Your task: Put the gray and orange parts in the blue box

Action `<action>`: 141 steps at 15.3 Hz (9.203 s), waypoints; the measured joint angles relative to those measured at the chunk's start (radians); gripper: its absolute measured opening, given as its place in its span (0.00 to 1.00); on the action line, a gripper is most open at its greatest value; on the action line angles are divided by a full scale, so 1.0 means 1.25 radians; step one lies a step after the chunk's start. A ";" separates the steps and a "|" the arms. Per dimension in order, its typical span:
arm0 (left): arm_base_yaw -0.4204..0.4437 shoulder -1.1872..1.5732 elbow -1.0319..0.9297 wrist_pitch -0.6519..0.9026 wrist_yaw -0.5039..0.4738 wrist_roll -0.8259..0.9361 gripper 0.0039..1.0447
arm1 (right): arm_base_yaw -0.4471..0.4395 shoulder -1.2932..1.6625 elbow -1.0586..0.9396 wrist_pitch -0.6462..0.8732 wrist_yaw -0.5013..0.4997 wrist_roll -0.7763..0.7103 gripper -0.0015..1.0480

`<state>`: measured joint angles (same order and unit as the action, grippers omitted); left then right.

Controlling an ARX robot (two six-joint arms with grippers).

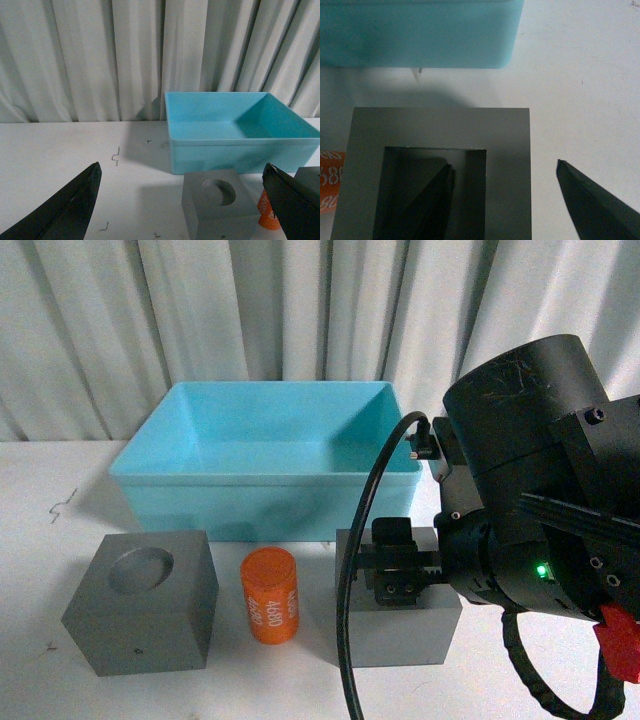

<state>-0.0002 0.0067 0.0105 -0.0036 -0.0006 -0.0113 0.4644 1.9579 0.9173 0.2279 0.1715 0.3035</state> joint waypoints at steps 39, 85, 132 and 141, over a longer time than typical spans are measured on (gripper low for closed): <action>0.000 0.000 0.000 0.000 0.000 0.000 0.94 | -0.079 0.356 0.744 -0.210 0.037 -0.054 0.18; 0.000 0.000 0.000 0.000 0.000 0.000 0.94 | -0.372 -1.564 -0.724 -0.185 -0.136 -0.239 0.07; -0.108 1.404 0.565 0.148 -0.062 0.037 0.79 | -0.372 -1.564 -0.724 -0.185 -0.137 -0.239 0.94; -0.096 1.293 0.562 -0.007 -0.016 0.009 0.19 | -0.372 -1.564 -0.724 -0.185 -0.137 -0.239 0.94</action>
<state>-0.1204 1.6226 0.7128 -0.0120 -0.0204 0.0006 -0.0002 0.0032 0.0124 -0.0036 -0.0002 0.0051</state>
